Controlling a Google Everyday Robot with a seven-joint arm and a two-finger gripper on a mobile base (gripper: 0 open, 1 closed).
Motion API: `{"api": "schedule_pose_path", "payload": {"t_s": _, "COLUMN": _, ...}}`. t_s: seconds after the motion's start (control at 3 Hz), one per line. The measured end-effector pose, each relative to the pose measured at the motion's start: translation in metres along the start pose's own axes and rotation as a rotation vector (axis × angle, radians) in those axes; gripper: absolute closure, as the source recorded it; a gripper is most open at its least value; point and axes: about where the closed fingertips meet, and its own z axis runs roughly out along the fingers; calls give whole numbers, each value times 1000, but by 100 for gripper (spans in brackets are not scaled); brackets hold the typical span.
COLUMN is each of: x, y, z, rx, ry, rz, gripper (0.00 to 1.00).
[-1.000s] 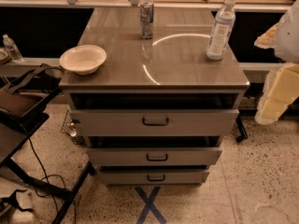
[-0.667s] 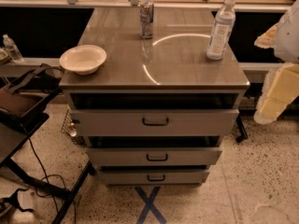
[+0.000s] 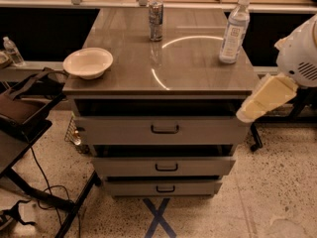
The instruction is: Move redbull can near paper bowl
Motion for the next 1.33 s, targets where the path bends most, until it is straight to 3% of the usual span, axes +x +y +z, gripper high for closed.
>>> {"api": "schedule_pose_path", "payload": {"t_s": 0.33, "x": 8, "y": 1, "z": 37, "rx": 17, "ry": -84, "rz": 138, "gripper": 0}}
{"api": "schedule_pose_path", "payload": {"t_s": 0.67, "x": -18, "y": -9, "z": 68, "rx": 43, "ry": -299, "rz": 202, "gripper": 0}}
{"api": "schedule_pose_path", "payload": {"t_s": 1.0, "x": -72, "y": -41, "z": 67, "rx": 152, "ry": -547, "rz": 181, "gripper": 0}}
{"api": "schedule_pose_path", "payload": {"t_s": 1.33, "x": -108, "y": -76, "z": 47, "rx": 288, "ry": -700, "rz": 174, "gripper": 0}}
